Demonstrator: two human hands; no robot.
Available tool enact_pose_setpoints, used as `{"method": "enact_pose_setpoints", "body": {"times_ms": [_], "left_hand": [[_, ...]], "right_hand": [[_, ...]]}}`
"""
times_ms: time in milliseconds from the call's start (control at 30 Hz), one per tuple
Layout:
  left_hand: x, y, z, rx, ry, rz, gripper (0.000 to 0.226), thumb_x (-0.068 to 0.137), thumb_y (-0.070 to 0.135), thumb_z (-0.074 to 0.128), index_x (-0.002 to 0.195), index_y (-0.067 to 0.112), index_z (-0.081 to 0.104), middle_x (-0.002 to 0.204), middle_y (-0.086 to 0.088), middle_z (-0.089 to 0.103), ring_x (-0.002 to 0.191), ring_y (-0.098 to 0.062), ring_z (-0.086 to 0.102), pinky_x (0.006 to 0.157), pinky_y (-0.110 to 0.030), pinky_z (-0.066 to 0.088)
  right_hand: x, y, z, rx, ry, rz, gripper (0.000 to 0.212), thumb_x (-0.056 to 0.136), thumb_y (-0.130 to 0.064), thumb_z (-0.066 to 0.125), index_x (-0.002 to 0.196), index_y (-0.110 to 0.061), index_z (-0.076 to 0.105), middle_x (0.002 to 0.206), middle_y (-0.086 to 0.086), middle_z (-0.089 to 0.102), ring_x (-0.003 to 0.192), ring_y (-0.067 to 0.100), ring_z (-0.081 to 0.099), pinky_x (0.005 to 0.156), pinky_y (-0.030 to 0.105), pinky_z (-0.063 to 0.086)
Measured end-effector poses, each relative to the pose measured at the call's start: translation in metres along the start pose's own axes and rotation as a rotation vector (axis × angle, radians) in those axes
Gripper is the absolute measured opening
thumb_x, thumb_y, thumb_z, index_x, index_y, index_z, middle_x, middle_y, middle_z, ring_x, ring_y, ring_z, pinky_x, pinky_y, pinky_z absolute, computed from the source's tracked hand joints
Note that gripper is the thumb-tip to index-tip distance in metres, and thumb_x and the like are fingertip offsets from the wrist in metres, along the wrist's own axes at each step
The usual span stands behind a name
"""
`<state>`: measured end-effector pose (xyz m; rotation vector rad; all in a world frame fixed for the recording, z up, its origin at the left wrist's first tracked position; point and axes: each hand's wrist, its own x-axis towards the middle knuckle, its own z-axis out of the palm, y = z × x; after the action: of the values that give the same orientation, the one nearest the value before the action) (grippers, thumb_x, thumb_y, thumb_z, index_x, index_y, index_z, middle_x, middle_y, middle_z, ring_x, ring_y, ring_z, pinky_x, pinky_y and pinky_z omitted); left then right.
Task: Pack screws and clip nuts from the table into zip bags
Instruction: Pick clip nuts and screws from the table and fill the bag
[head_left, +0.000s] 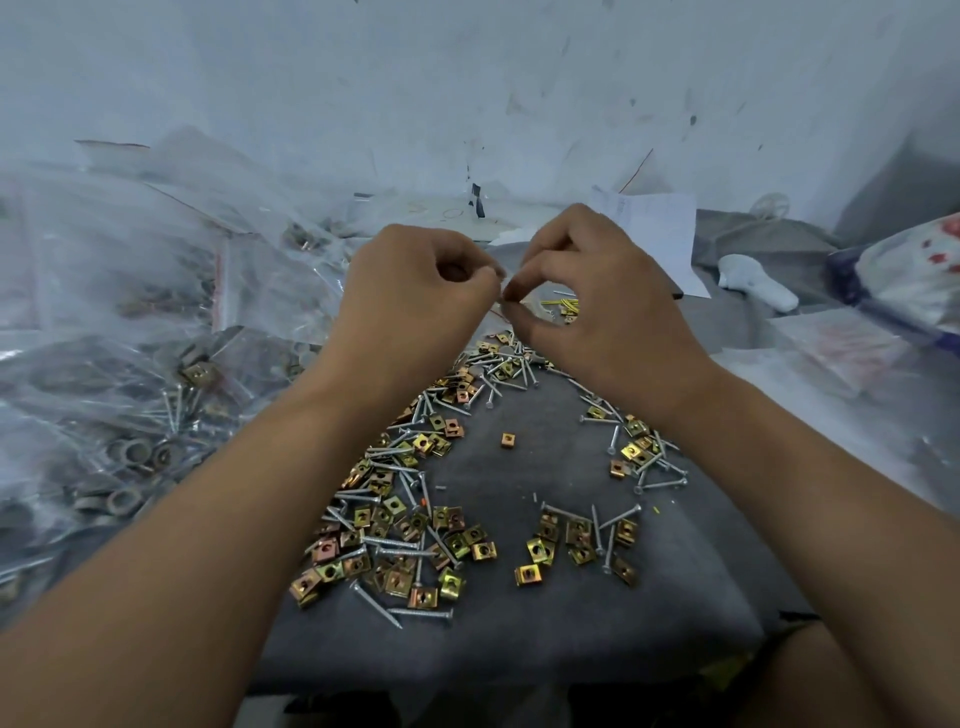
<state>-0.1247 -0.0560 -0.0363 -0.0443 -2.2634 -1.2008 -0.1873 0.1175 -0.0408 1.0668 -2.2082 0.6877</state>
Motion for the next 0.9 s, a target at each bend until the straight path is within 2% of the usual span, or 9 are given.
{"method": "enact_pose_setpoints", "body": {"times_ms": [100,200,300,367,467,567,633,800,900], "left_hand": [[-0.002,0.004,-0.001,0.011,-0.018,0.026,0.022,0.094,0.014,0.064,0.094,0.022,0.084,0.050,0.024,0.059,0.045,0.006,0.051,0.046,-0.007,0.033],[-0.002,0.003,-0.003,-0.016,0.030,0.006,0.023,0.094,0.014,0.063,0.094,0.022,0.085,0.052,0.019,0.063,0.045,0.003,0.051,0.047,-0.008,0.034],[0.002,-0.003,-0.008,-0.107,0.128,-0.083,0.021,0.091,0.019,0.064,0.087,0.017,0.084,0.062,0.001,0.069,0.055,-0.007,0.052,0.058,-0.023,0.045],[0.005,-0.008,-0.013,-0.177,0.182,-0.134,0.022,0.085,0.024,0.061,0.077,0.008,0.074,0.068,-0.018,0.056,0.065,-0.018,0.044,0.064,-0.033,0.040],[0.007,-0.008,-0.018,-0.236,0.224,-0.191,0.010,0.081,0.026,0.058,0.085,0.018,0.063,0.077,-0.011,0.045,0.074,-0.020,0.037,0.068,-0.036,0.031],[0.007,-0.012,-0.017,-0.269,0.255,-0.225,0.012,0.089,0.019,0.061,0.087,0.012,0.071,0.079,-0.009,0.048,0.074,-0.021,0.038,0.067,-0.035,0.034],[0.007,-0.013,-0.016,-0.258,0.255,-0.232,0.017,0.093,0.014,0.061,0.088,0.003,0.074,0.079,-0.010,0.050,0.074,-0.021,0.039,0.066,-0.034,0.037],[0.005,-0.011,-0.016,-0.251,0.230,-0.214,0.009,0.094,0.014,0.060,0.086,0.014,0.066,0.078,-0.013,0.048,0.074,-0.021,0.038,0.068,-0.036,0.035],[0.007,-0.016,-0.016,-0.252,0.241,-0.222,0.024,0.095,0.013,0.061,0.087,-0.007,0.070,0.077,-0.013,0.050,0.073,-0.021,0.040,0.067,-0.035,0.037]], "right_hand": [[0.006,-0.001,0.002,-0.144,-0.041,-0.026,0.014,0.091,-0.032,0.077,0.097,-0.020,0.079,0.110,-0.003,0.063,0.105,0.018,0.058,0.089,0.040,0.047],[0.006,-0.002,0.004,0.061,-0.011,0.072,0.015,0.094,-0.029,0.075,0.104,-0.020,0.082,0.110,-0.006,0.069,0.103,0.009,0.064,0.091,0.027,0.049],[0.004,0.009,-0.001,0.340,0.165,0.261,0.014,0.096,-0.033,0.070,0.101,-0.025,0.081,0.101,-0.011,0.073,0.095,0.004,0.067,0.084,0.018,0.052],[0.002,0.025,-0.004,0.287,0.189,0.365,0.014,0.095,-0.038,0.070,0.095,-0.029,0.080,0.092,-0.014,0.073,0.087,0.003,0.067,0.077,0.019,0.051],[-0.009,0.043,0.007,0.107,-0.048,0.472,0.015,0.090,-0.039,0.075,0.084,-0.027,0.080,0.077,-0.015,0.073,0.075,0.000,0.067,0.068,0.022,0.050],[-0.015,0.047,0.031,-0.059,-0.261,0.570,0.028,0.086,-0.047,0.075,0.080,-0.020,0.079,0.074,-0.001,0.073,0.075,0.019,0.067,0.070,0.034,0.056],[-0.012,0.045,0.043,-0.175,-0.330,0.589,0.031,0.083,-0.052,0.075,0.078,-0.022,0.079,0.077,-0.002,0.072,0.078,0.021,0.065,0.068,0.033,0.053],[-0.006,0.039,0.057,-0.331,-0.386,0.600,0.030,0.077,-0.051,0.078,0.083,-0.021,0.077,0.081,-0.001,0.071,0.080,0.024,0.066,0.070,0.034,0.055],[-0.002,0.036,0.060,-0.257,-0.429,0.627,0.023,0.075,-0.040,0.081,0.086,-0.020,0.078,0.087,0.000,0.074,0.084,0.024,0.068,0.077,0.040,0.060]]}}
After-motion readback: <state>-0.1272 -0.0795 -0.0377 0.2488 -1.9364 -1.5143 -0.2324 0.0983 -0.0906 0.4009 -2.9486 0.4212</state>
